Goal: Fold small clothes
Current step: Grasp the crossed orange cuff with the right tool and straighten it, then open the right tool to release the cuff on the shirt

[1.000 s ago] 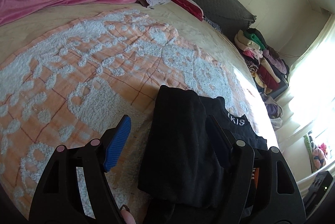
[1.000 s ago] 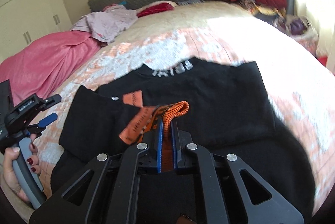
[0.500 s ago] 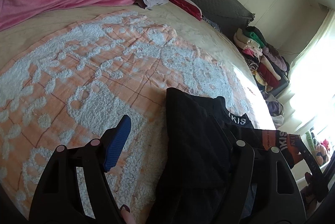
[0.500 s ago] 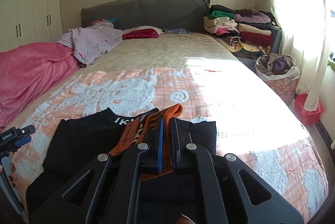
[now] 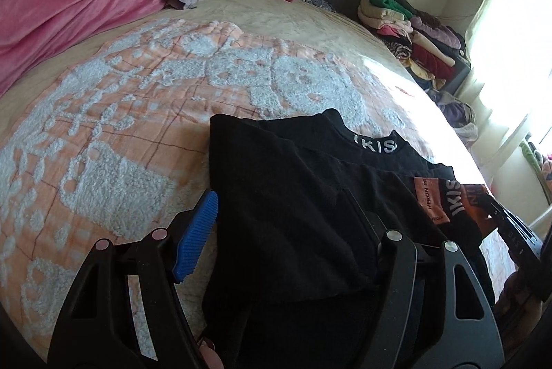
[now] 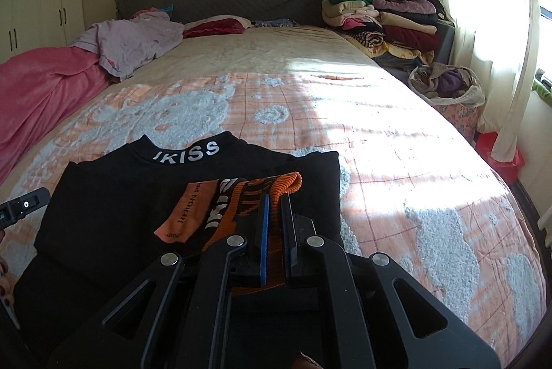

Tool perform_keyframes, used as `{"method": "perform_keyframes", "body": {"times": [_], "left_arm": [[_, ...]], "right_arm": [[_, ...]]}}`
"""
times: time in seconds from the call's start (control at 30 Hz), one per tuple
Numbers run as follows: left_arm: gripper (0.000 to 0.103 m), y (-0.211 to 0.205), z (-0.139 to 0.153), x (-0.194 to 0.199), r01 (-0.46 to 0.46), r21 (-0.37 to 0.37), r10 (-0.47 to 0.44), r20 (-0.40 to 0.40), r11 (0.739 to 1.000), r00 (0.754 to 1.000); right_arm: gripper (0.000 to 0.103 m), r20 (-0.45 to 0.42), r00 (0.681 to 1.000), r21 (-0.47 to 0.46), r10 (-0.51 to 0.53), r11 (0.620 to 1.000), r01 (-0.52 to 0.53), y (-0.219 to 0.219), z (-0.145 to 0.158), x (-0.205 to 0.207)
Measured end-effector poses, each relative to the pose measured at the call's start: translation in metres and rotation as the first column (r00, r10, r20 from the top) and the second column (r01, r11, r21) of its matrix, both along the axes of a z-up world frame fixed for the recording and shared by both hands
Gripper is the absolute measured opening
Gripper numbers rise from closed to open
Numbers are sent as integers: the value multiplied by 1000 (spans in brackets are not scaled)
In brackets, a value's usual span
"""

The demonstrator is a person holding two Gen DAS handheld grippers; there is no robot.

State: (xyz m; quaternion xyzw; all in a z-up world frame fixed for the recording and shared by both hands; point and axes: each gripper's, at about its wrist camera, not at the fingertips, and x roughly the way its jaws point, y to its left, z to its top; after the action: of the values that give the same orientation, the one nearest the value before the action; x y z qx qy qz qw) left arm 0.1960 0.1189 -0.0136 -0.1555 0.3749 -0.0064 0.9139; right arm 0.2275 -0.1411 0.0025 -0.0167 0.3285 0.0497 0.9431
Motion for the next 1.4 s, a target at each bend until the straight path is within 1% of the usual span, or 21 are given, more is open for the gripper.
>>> {"method": "perform_keyframes", "body": {"times": [0.13,0.27,0.3,0.33,0.37,0.4,0.47,0.5,0.6,0.7,0.8,0.9,0.97,1.0,1.03,1.13,1.17,1.2,1.27,1.33,1.4], "left_arm": [[63,-16,-7,9,46,43,-45,-28,998,999],[63,-27,-21,17,92,77,-84,-101,993,991],[63,-29,-24,18,98,94,-88,-113,991,990],[63,-31,-26,18,101,107,-88,-120,989,989],[63,-31,-27,17,100,111,-87,-121,989,989],[63,-30,-27,16,98,103,-85,-122,990,989],[63,-30,-26,13,96,94,-85,-120,991,989],[63,-29,-24,12,98,91,-87,-115,991,990],[63,-32,-21,8,116,92,-106,-102,989,989],[63,-38,-23,9,134,116,-119,-126,984,985],[63,-41,-29,10,153,147,-129,-165,977,978],[63,-38,-30,8,161,132,-137,-175,978,975],[63,-35,-32,8,161,112,-139,-181,980,973],[63,-34,-32,8,163,109,-141,-183,981,973],[63,-35,-32,8,164,108,-142,-183,981,973],[63,-35,-32,6,165,107,-144,-182,980,973],[63,-35,-32,6,167,105,-146,-182,980,972],[63,-35,-31,6,169,103,-148,-183,980,972],[63,-35,-31,6,172,103,-151,-184,980,971],[63,-35,-31,5,173,105,-152,-184,979,971],[63,-35,-31,4,173,105,-152,-184,979,971]], "right_arm": [[5,-7,1000,-6,-6,1000,6,-2,-3,-1],[6,-18,1000,-24,-26,999,25,-4,-7,-2],[7,-19,999,-39,-49,998,48,-5,-8,-2],[11,-22,996,-63,-92,994,90,-8,-9,-1],[14,-36,992,-68,-124,990,122,-11,-11,0],[16,-56,988,-42,-144,989,142,-16,-13,0],[16,-84,986,28,-143,989,146,-23,-18,-1],[16,-90,986,38,-140,989,144,-22,-18,-2],[18,-89,991,32,-103,994,107,-11,-18,-6],[29,-102,994,34,-28,999,32,8,-17,-7],[29,-103,993,-6,51,999,-51,34,-15,-9],[30,-116,986,-34,123,991,-128,56,-16,-11],[37,-133,977,-41,164,984,-171,66,-18,-10],[43,-150,972,-43,183,980,-192,71,-21,-9],[45,-169,966,-45,194,978,-204,73,-24,-7],[45,-242,957,-78,162,980,-186,71,-41,-1],[43,-265,954,-80,141,983,-168,66,-47,1],[43,-274,951,-56,141,985,-162,60,-51,2],[43,-272,952,-1,140,989,-146,50,-54,1],[42,-264,954,17,141,990,-141,47,-54,-2],[42,-260,956,13,136,990,-137,49,-55,-3]]}}
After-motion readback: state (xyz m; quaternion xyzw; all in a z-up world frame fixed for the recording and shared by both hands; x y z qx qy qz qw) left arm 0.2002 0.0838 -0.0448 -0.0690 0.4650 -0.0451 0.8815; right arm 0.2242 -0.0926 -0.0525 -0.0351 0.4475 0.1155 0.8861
